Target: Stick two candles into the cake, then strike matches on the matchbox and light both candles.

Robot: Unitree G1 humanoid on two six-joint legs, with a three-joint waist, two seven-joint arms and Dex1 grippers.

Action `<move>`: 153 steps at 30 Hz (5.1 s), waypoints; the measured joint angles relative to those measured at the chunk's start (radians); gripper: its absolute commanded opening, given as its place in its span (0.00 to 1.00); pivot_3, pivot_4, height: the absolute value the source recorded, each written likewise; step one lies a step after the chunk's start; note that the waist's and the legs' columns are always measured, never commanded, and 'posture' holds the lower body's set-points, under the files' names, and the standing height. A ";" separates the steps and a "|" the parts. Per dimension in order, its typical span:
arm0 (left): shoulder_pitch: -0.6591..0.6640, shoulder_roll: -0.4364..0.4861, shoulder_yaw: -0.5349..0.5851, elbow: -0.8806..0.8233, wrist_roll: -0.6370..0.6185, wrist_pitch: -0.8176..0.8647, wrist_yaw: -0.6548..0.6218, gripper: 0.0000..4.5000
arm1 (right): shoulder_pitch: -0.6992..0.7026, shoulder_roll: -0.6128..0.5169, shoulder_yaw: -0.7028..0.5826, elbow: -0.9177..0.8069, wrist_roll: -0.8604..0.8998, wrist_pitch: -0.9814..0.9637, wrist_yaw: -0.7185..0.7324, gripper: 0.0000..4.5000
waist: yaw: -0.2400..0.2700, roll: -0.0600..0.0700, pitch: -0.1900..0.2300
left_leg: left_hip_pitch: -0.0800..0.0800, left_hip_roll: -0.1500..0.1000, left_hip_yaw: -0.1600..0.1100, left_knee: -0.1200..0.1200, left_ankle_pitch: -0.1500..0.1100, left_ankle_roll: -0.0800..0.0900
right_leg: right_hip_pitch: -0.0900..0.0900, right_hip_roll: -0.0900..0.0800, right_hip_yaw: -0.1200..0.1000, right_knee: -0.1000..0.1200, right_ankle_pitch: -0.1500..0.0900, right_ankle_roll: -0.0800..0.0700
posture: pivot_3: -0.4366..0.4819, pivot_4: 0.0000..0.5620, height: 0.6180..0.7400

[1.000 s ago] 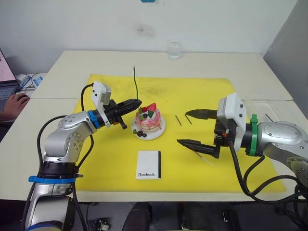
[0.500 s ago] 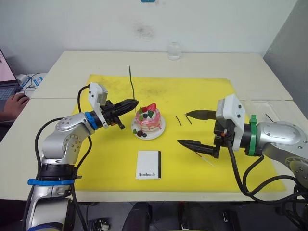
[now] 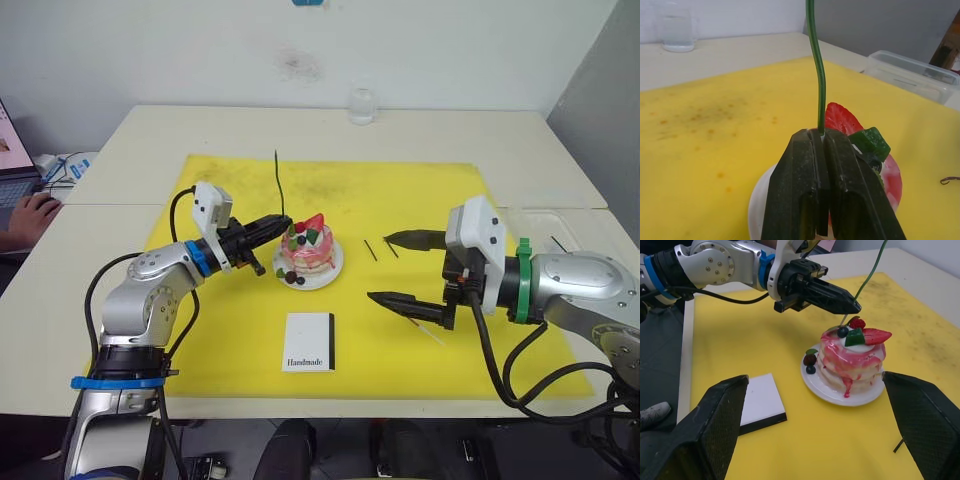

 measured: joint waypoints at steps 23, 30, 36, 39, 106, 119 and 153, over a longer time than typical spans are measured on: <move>0.127 -0.088 -0.012 -0.023 0.119 -0.226 0.053 0.00 | 0.019 0.028 -0.001 0.000 -0.024 -0.004 0.007 0.99 | 0.001 0.000 0.000 | 0.001 0.000 0.000 0.001 0.000 0.000 | 0.001 0.000 0.000 0.000 0.001 0.002 | 0.48 0.27 1.00; 0.130 -0.097 -0.003 -0.040 0.100 -0.182 0.077 0.00 | 0.023 0.035 -0.001 0.000 -0.042 -0.007 0.022 0.99 | 0.001 0.000 0.000 | 0.001 0.000 0.000 0.001 0.000 0.000 | 0.002 0.000 0.000 0.000 0.002 0.002 | 0.48 0.27 1.00; 0.132 -0.089 0.002 -0.064 0.082 -0.127 0.092 0.40 | 0.023 0.039 -0.001 0.000 -0.043 -0.007 0.022 1.00 | 0.001 0.000 0.000 | 0.001 0.000 0.000 0.001 0.000 0.000 | 0.001 0.000 0.000 0.000 0.002 0.002 | 0.48 0.27 1.00; 0.141 -0.086 0.012 -0.086 0.076 -0.114 0.096 0.61 | 0.023 0.043 -0.001 0.000 -0.043 -0.007 0.022 1.00 | 0.001 0.000 0.000 | 0.001 0.000 0.000 0.001 0.000 0.000 | 0.001 0.000 0.000 0.000 0.002 0.002 | 0.48 0.27 1.00; 0.304 0.177 -0.120 -0.605 -0.168 0.159 -0.164 1.00 | 0.487 0.115 -0.019 -0.076 -0.391 0.082 -0.086 0.01 | 0.000 0.001 0.000 | 0.002 0.001 0.002 0.002 0.000 0.000 | 0.002 0.001 0.002 0.001 0.000 0.007 | 0.48 0.27 1.00; 0.285 0.180 -0.135 -0.618 -0.197 0.193 -0.165 1.00 | 0.830 -0.216 -0.404 0.066 -0.458 -0.151 0.281 0.01 | 0.009 0.001 -0.001 | 0.002 0.000 0.002 0.002 0.000 0.001 | 0.003 0.001 0.002 -0.001 0.000 0.007 | 0.48 0.27 1.00; 0.247 0.173 -0.203 -0.671 -0.224 0.209 -0.145 1.00 | 0.915 -0.293 -0.622 0.195 -0.541 -0.272 0.568 0.62 | 0.004 0.003 -0.002 | 0.006 0.001 0.004 0.002 0.001 0.002 | 0.006 0.001 0.004 0.000 0.002 0.008 | 0.48 0.27 1.00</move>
